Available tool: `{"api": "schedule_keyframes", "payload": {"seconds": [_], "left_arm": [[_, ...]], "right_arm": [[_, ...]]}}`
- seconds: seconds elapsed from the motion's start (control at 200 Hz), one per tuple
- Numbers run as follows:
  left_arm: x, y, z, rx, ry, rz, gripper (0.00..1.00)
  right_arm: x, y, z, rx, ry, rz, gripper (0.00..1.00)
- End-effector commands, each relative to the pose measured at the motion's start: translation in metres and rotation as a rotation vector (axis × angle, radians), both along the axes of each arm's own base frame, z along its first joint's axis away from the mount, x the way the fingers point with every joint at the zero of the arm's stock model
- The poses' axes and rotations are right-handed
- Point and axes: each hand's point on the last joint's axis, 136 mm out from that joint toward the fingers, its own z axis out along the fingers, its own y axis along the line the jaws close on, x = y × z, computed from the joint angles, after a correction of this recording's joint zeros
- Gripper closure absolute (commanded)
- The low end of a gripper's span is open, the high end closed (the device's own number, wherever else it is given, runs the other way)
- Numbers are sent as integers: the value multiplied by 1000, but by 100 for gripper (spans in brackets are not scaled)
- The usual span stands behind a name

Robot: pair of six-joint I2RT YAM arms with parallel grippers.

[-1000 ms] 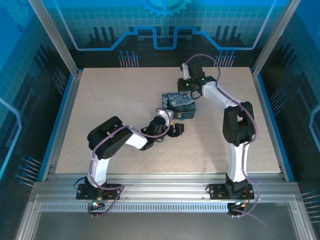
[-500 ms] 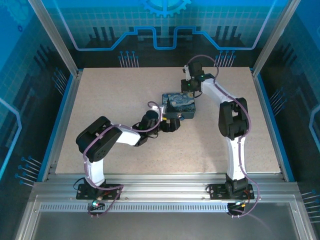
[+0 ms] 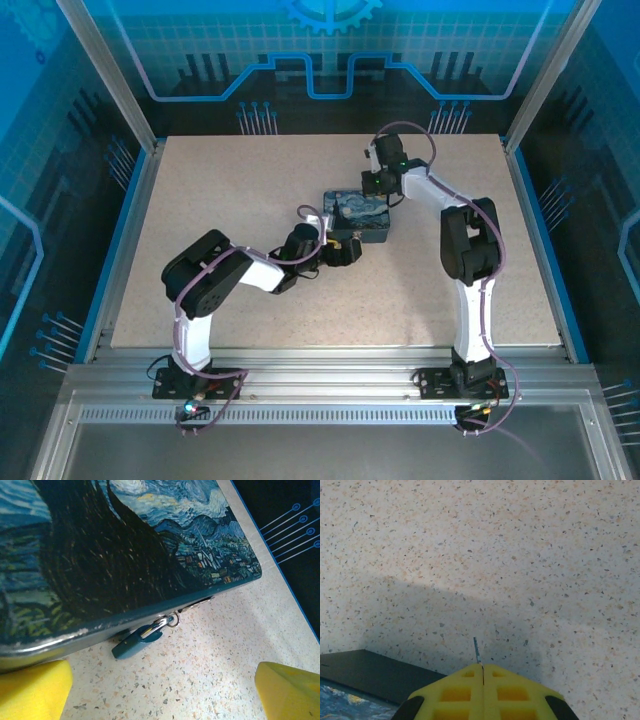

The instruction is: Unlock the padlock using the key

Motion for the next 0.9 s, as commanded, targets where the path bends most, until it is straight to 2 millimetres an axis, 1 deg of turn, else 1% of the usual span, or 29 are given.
{"api": "schedule_keyframes", "payload": {"seconds": [0.0, 0.16, 0.23, 0.365, 0.475, 0.585, 0.745, 0.821, 0.896], "left_arm": [[2, -10, -2, 1, -20, -7, 5], [1, -15, -9, 33, -33, -5, 5], [-1, -22, -9, 58, -61, -15, 5], [-2, -29, -5, 47, -92, -18, 5], [-4, -35, -2, 35, -105, -39, 5], [-8, -43, 8, 9, -136, -64, 6], [-11, -50, 12, 17, -155, -86, 10], [-12, -48, 14, 19, -157, -78, 10], [-14, -44, 17, 15, -160, -70, 9]], "right_arm": [[-22, 18, -2, 18, 39, 42, 100], [-29, 28, -8, 21, 46, 55, 100], [-32, 30, -12, 19, 55, 58, 100], [-37, 32, -19, 20, 70, 60, 100], [-40, 33, -18, 27, 71, 62, 100], [-43, 34, -18, 30, 76, 64, 100], [-44, 39, -17, 37, 79, 70, 100], [-45, 40, -15, 39, 78, 72, 100], [-44, 40, -9, 35, 66, 70, 100]]}}
